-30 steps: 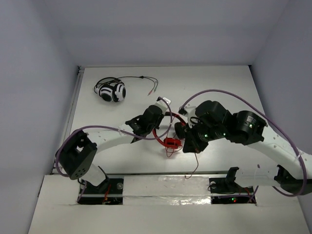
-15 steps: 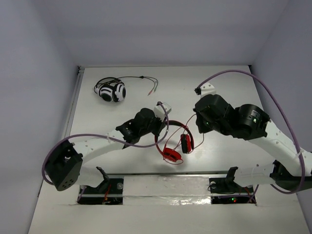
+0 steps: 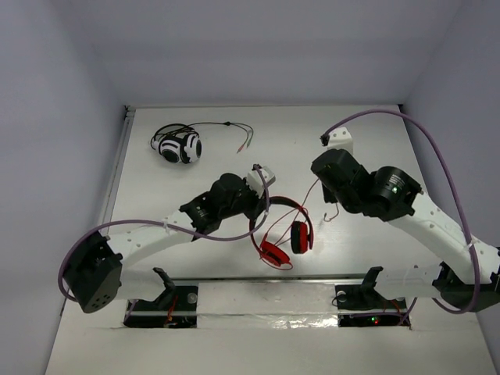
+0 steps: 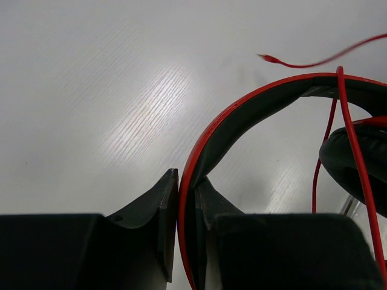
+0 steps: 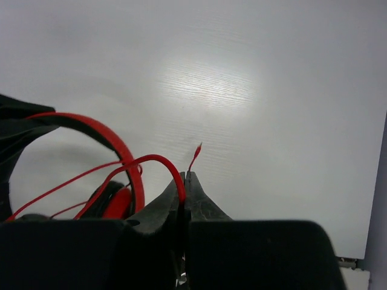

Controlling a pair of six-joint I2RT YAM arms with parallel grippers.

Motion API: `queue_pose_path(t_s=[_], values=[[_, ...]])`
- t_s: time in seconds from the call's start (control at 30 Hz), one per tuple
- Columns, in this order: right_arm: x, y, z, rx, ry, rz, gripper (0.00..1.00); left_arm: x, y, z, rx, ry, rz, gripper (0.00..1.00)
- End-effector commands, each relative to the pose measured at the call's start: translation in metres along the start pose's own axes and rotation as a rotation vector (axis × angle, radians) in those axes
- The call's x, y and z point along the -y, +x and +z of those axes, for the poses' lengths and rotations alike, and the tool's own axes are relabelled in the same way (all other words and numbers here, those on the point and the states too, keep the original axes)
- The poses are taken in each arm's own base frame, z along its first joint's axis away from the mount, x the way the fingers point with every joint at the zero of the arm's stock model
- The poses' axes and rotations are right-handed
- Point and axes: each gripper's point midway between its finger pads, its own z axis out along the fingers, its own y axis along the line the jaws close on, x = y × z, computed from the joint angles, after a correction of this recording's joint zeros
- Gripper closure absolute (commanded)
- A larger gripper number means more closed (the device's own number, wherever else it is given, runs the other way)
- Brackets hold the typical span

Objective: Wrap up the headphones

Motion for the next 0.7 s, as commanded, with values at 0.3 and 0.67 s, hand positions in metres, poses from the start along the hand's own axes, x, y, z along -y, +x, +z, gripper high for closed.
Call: queue_pose_path(t_s=[0.3,0.67], values=[[0.004,-0.016,0.015,0.257,-0.062,0.286,1.0,0.035,-0.121,-0.053,0.392,0.277,-0.003,1.0],[-0.03,-0.024,0.011,0.462,-0.347,0.426,0.84,0.037,-0.182,-0.085,0.543,0.359,-0.076,1.0]])
